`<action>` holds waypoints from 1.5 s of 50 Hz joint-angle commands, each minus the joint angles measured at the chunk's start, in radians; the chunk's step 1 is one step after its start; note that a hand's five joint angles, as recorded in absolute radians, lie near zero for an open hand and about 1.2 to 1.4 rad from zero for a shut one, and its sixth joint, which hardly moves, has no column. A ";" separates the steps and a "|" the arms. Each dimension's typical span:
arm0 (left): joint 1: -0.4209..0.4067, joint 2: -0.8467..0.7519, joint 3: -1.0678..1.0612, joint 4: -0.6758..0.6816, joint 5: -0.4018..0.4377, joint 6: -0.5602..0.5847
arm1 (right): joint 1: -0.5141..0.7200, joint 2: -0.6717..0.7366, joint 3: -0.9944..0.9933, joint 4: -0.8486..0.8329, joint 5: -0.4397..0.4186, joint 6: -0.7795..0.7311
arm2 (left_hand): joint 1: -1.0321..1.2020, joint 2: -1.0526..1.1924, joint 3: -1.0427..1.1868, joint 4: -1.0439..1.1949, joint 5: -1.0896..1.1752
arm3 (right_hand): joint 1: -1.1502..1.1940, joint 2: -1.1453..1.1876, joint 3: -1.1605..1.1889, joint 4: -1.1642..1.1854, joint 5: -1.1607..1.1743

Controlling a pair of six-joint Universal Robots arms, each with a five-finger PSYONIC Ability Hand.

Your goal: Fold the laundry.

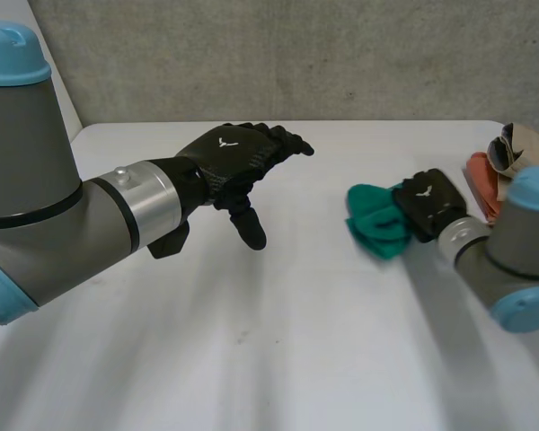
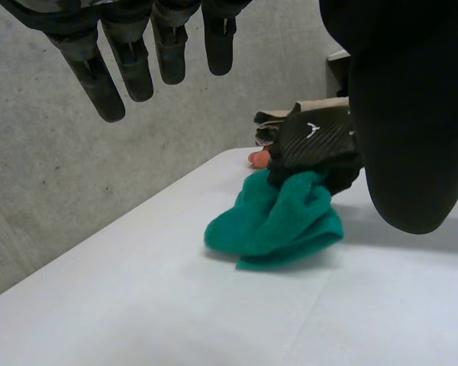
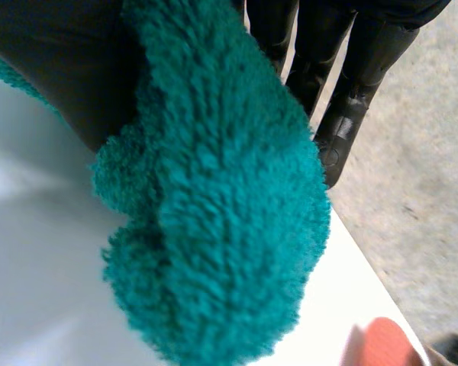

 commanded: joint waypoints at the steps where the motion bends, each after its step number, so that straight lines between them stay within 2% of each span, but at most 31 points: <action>1: 0.004 0.002 -0.002 0.000 0.000 0.000 | -0.111 0.033 -0.167 0.034 -0.116 -0.136 | 0.055 0.040 0.034 0.038 0.024 | 0.496 0.228 0.249 0.217 0.298; 4: 0.007 0.004 -0.002 0.000 0.000 0.000 | -0.119 0.040 -0.276 0.033 -0.148 -0.099 | 0.055 0.040 0.034 0.038 0.024 | 0.496 0.228 0.249 0.217 0.298; 5: 0.008 0.004 -0.002 0.000 0.000 0.000 | -0.128 0.050 -0.383 0.030 -0.157 -0.046 | 0.055 0.040 0.034 0.038 0.024 | 0.496 0.228 0.249 0.217 0.298; 11: 0.008 0.007 -0.002 0.000 0.000 0.000 | -0.185 0.114 -0.694 -0.022 -0.165 0.165 | 0.055 0.040 0.034 0.038 0.024 | 0.496 0.228 0.249 0.217 0.298; 15: 0.008 0.007 -0.002 0.000 0.000 0.000 | -0.220 0.187 -0.866 -0.032 -0.168 0.226 | 0.055 0.040 0.034 0.038 0.024 | 0.496 0.228 0.249 0.217 0.298; 19: 0.007 0.007 -0.003 0.000 0.000 0.000 | -0.281 0.249 -0.953 -0.015 -0.179 0.226 | 0.055 0.040 0.034 0.038 0.024 | 0.496 0.228 0.249 0.217 0.298; 22: 0.005 0.007 -0.011 0.000 0.000 0.000 | -0.312 0.271 -0.959 -0.009 -0.192 0.226 | 0.055 0.040 0.034 0.038 0.024 | 0.496 0.228 0.249 0.217 0.298; 25: 0.004 0.007 -0.015 0.000 0.000 0.000 | -0.357 0.300 -0.950 -0.007 -0.246 0.226 | 0.055 0.040 0.034 0.038 0.024 | 0.496 0.228 0.249 0.217 0.298; 30: 0.001 0.004 -0.015 0.000 0.000 0.000 | -0.458 0.363 -0.884 -0.005 -0.382 0.223 | 0.055 0.040 0.034 0.038 0.024 | 0.496 0.228 0.249 0.217 0.298; 34: 0.001 0.001 -0.017 0.000 0.000 0.000 | -0.525 0.381 -0.806 -0.004 -0.439 0.213 | 0.055 0.040 0.034 0.038 0.024 | 0.496 0.228 0.249 0.217 0.298; 41: -0.002 -0.005 -0.019 0.000 -0.006 0.000 | -0.622 0.380 -0.680 0.005 -0.485 0.121 | 0.055 0.040 0.034 0.038 0.024 | 0.496 0.228 0.249 0.217 0.298; 56: -0.002 0.002 -0.017 0.008 -0.011 0.000 | -0.662 0.292 -0.606 0.168 -0.645 0.085 | 0.055 0.040 0.034 0.038 0.024 | 0.496 0.228 0.249 0.217 0.298; 57: -0.002 0.002 -0.017 0.009 -0.011 0.000 | -0.666 0.286 -0.603 0.177 -0.648 0.079 | 0.055 0.040 0.034 0.038 0.024 | 0.351 0.083 0.105 0.073 0.154; 58: -0.002 0.002 -0.017 0.009 -0.011 0.000 | -0.670 0.281 -0.603 0.186 -0.647 0.073 | 0.055 0.040 0.034 0.038 0.024 | 0.097 -0.171 -0.149 -0.181 -0.101; 59: -0.002 0.002 -0.017 0.009 -0.011 0.000 | -0.674 0.268 -0.595 0.201 -0.640 0.059 | 0.055 0.040 0.034 0.038 0.024 | -0.653 -0.921 -0.899 -0.931 -0.850; 60: -0.002 0.002 -0.017 0.009 -0.011 0.000 | -0.674 0.265 -0.592 0.209 -0.639 0.055 | 0.055 0.040 0.034 0.038 0.024 | -0.726 -0.994 -0.972 -1.005 -0.924; 64: -0.002 0.002 -0.015 0.011 -0.011 0.000 | -0.676 0.217 -0.600 0.280 -0.585 0.027 | 0.055 0.040 0.034 0.038 0.024 | -0.726 -0.994 -0.972 -1.005 -0.924; 67: -0.002 0.005 -0.015 0.011 -0.011 0.000 | -0.676 0.170 -0.614 0.304 -0.503 0.015 | 0.055 0.040 0.034 0.038 0.024 | -0.726 -0.994 -0.972 -1.005 -0.924; 74: 0.001 0.008 -0.017 0.011 -0.012 0.000 | -0.668 0.090 -0.701 0.320 -0.233 0.009 | 0.055 0.040 0.034 0.038 0.024 | -0.726 -0.994 -0.972 -1.005 -0.924; 75: 0.001 0.008 -0.016 0.011 -0.012 0.000 | -0.667 0.079 -0.733 0.341 -0.153 0.012 | 0.055 0.040 0.034 0.038 0.024 | -0.726 -0.994 -0.972 -1.005 -0.924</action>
